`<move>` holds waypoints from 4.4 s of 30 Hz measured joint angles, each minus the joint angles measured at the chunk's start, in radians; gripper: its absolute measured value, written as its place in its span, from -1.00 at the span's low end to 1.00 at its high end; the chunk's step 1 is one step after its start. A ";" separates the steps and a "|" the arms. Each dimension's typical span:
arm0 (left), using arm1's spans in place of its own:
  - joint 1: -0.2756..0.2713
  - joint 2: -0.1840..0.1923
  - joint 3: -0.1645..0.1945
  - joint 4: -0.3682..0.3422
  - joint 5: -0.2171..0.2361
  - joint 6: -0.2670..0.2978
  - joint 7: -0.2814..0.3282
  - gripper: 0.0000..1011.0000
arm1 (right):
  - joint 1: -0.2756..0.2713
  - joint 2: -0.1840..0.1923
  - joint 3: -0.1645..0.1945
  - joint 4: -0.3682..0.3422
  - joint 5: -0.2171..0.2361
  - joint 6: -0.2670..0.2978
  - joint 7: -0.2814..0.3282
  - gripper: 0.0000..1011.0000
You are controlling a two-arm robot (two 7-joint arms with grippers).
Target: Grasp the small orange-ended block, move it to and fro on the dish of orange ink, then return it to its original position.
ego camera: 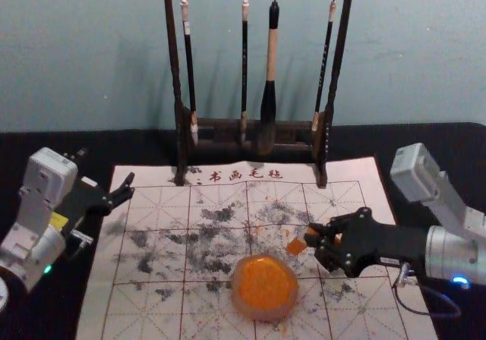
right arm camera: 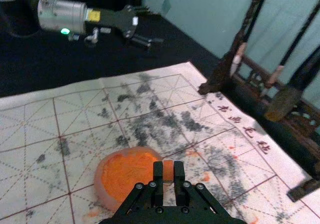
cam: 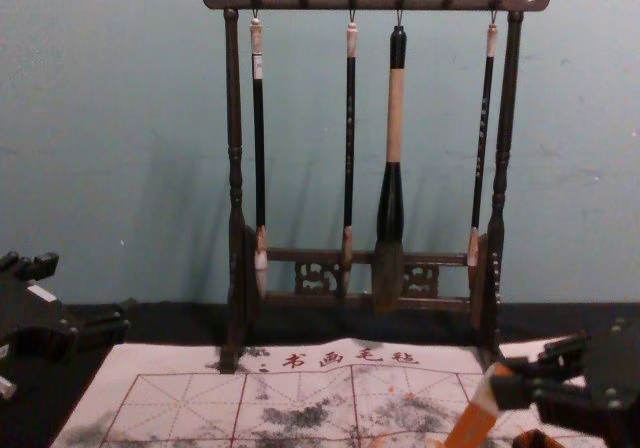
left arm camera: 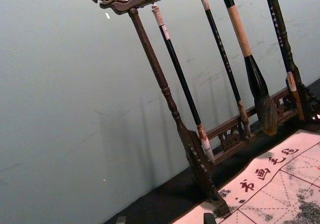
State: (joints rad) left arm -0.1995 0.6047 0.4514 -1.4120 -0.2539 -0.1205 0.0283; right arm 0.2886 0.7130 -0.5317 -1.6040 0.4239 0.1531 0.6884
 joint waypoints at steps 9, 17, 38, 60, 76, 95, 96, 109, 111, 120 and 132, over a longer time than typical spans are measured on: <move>0.000 0.000 0.000 0.000 0.000 0.000 0.000 0.98 | 0.036 0.010 -0.056 -0.011 -0.044 0.034 0.023 -0.84; 0.000 0.000 0.000 0.000 0.000 0.000 0.000 0.98 | 0.062 0.019 -0.093 -0.010 -0.078 0.036 0.050 -0.83; 0.000 0.000 0.000 0.000 0.000 0.000 0.000 0.98 | 0.125 -0.001 -0.168 0.008 -0.137 0.036 0.102 -0.83; 0.000 0.000 0.000 0.000 0.000 0.000 0.000 0.98 | 0.165 -0.033 -0.217 0.017 -0.169 0.026 0.122 -0.84; 0.000 0.000 0.000 0.000 0.000 0.000 0.000 0.98 | 0.207 -0.079 -0.237 0.076 -0.198 0.038 0.112 -0.84; 0.000 0.000 0.000 0.000 0.000 0.000 0.000 0.98 | 0.208 -0.062 -0.216 0.069 -0.215 0.083 0.085 -0.83; 0.000 0.000 0.000 0.000 0.000 0.000 0.000 0.98 | 0.205 -0.058 -0.213 0.065 -0.215 0.084 0.085 -0.84; 0.000 0.000 0.000 0.000 0.000 0.000 0.000 0.98 | 0.170 0.008 -0.192 -0.020 -0.200 0.096 0.099 -0.84; 0.000 0.000 0.000 0.000 0.000 0.000 0.000 0.98 | 0.168 0.013 -0.193 -0.026 -0.200 0.098 0.103 -0.84; 0.000 0.000 0.000 0.000 0.000 0.000 0.000 0.98 | 0.161 0.030 -0.204 -0.052 -0.200 0.100 0.124 -0.84; 0.000 0.000 0.000 0.000 0.000 0.000 0.000 0.98 | 0.180 0.013 -0.226 -0.049 -0.207 0.100 0.134 -0.84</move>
State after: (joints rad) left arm -0.1995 0.6047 0.4514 -1.4120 -0.2539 -0.1205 0.0283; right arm 0.4691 0.7259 -0.7580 -1.6530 0.2166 0.2528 0.8227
